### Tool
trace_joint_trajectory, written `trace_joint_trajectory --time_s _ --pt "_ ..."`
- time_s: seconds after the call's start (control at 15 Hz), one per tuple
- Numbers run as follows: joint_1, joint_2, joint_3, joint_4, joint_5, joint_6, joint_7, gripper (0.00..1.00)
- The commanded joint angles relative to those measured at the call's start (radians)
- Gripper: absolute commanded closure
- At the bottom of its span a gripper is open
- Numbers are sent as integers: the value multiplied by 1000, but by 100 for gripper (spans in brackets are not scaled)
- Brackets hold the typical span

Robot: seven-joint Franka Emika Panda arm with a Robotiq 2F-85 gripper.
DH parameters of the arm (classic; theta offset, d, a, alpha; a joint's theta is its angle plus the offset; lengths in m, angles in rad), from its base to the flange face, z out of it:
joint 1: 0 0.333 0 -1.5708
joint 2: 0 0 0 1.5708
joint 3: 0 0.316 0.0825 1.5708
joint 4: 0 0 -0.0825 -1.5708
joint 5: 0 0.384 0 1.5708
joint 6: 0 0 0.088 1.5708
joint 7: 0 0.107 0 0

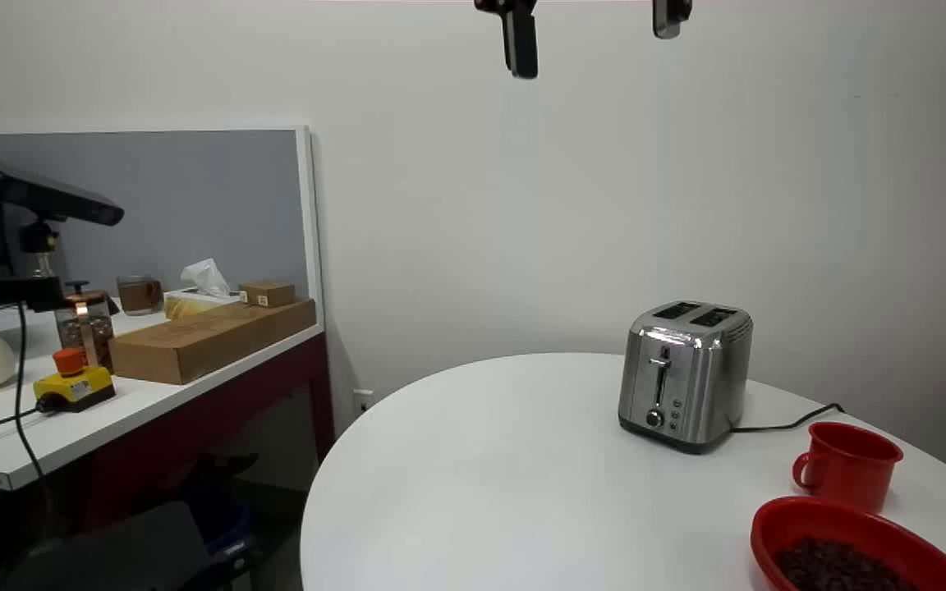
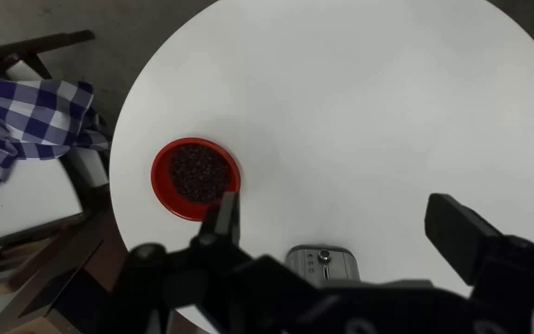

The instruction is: Switch on the toaster

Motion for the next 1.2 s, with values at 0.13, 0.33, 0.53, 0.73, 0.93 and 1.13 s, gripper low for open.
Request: trace_joint_trajectory --time_s 0.13,0.33,0.53,0.73,0.93,1.13 --pt "3 0 -2 3 -1 -1 1 0" --pt "3 0 -2 3 -1 -1 1 0" --pt "3 0 -2 3 -1 -1 1 0" --pt "-4 31 14 -7 -28 82 37 0" --pt "-5 113 48 -27 -98 300 62 0" --pt "-14 270 102 -8 -184 529 151 0"
